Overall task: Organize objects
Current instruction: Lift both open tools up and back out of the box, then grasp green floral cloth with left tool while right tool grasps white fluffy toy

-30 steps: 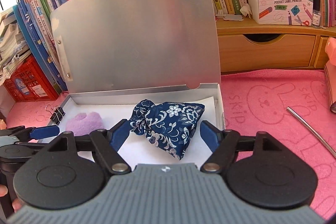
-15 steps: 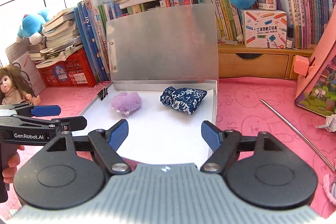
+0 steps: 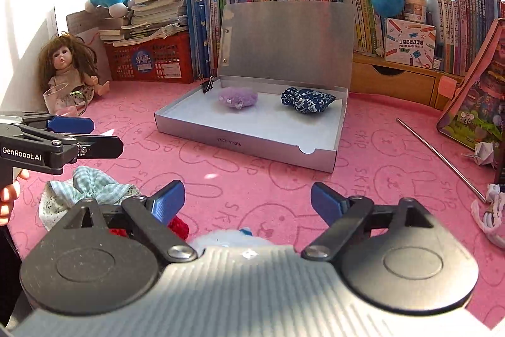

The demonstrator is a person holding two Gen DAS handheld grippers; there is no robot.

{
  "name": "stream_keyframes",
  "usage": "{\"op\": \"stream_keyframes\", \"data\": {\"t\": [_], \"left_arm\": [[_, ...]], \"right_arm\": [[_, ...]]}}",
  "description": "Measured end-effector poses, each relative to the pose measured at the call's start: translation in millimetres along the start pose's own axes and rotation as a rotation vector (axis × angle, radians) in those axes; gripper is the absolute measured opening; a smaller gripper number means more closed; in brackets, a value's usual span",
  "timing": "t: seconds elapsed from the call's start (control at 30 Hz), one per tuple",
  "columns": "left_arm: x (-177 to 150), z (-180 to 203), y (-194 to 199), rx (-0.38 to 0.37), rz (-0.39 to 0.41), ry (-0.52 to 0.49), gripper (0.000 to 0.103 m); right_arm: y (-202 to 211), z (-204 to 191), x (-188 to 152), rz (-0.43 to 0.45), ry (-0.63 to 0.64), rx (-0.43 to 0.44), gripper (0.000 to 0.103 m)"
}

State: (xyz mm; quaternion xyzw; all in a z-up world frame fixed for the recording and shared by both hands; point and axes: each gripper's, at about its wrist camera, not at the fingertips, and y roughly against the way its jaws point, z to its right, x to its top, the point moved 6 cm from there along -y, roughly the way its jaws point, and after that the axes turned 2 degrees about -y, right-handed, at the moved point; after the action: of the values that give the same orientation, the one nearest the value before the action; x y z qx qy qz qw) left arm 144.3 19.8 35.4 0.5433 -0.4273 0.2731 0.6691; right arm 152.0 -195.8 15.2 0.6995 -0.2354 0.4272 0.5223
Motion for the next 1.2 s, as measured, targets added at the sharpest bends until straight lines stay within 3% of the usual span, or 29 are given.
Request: {"op": "stream_keyframes", "data": {"t": [0.37,0.7,1.2], "left_arm": [[-49,7,18,0.031,0.005,-0.006,0.099],[-61,6,9,0.076,-0.022,-0.020,0.099],[-72,10,-1,0.081,-0.034,-0.034,0.099]], "right_arm": [[-1,-6,-34,-0.036,-0.027,0.005,0.094],[-10,-7,-52,-0.053,-0.018,-0.032,0.094],[-17,-3,-59,-0.056,-0.043,-0.032,0.100]]}}
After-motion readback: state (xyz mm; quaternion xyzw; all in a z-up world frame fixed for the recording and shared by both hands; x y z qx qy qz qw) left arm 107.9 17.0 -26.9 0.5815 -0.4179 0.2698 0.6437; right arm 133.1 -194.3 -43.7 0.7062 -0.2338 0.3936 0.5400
